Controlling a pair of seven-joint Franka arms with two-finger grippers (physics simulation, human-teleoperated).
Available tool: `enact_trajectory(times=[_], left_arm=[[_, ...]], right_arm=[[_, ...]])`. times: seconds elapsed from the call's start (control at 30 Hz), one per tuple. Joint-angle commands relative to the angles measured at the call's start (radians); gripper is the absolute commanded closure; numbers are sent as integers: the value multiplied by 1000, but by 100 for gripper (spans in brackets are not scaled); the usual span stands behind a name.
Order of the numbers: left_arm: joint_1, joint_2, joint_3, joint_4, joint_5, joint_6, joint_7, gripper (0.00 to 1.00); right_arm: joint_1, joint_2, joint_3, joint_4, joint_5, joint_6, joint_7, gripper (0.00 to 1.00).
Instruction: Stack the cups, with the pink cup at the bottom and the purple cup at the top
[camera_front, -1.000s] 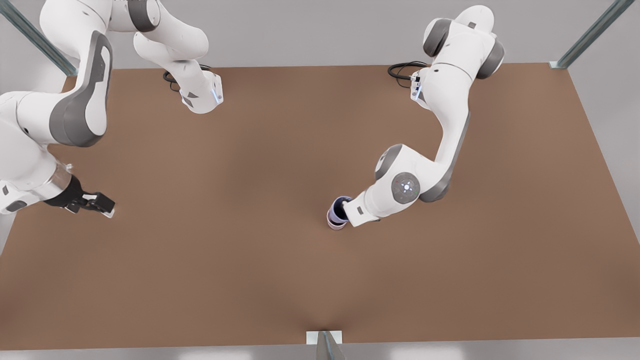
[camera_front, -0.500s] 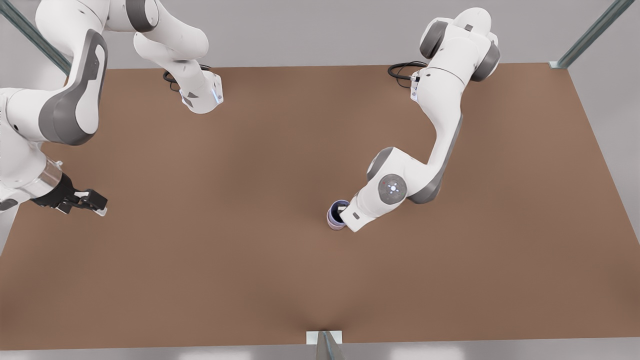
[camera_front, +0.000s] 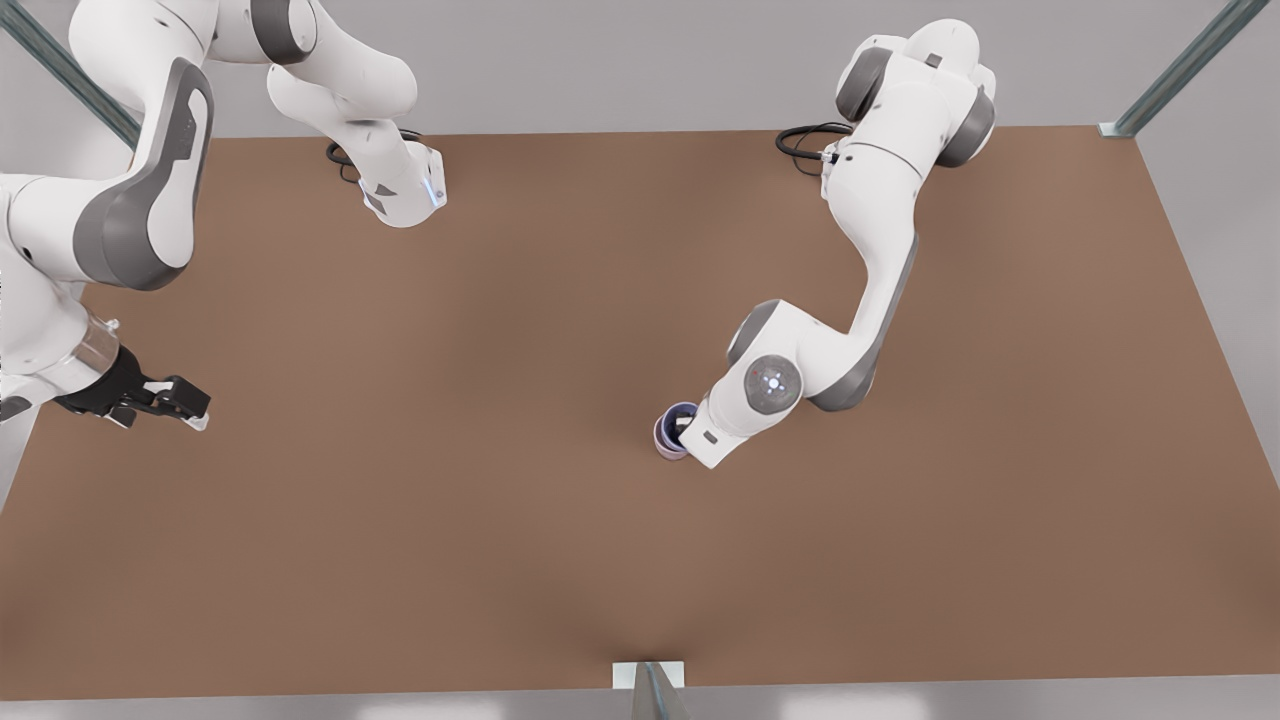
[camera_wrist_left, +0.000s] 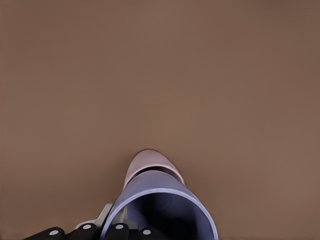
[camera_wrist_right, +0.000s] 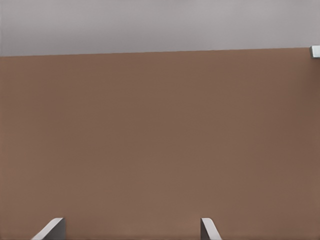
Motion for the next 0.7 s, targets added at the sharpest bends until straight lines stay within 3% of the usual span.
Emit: enact_trajectory(times=[0.0, 0.17, 0.53, 0.6, 0.67], left_arm=[[0, 3, 1, 0, 2, -2, -77, 79], [0, 9, -1, 2, 9, -2, -60, 71], [0, 7, 1, 4, 9, -2, -65, 69], [0, 7, 1, 4, 15, -2, -65, 52], [0, 7, 1, 4, 17, -2, -63, 21]], right_arm=[[9, 4, 1, 0, -2, 1, -29, 0], [1, 4, 1, 0, 2, 1, -27, 0], [-5, 0, -2, 0, 6, 1, -27, 0], [-7, 0, -2, 0, 6, 3, -27, 0], [-7, 0, -2, 1, 8, 3, -27, 0]])
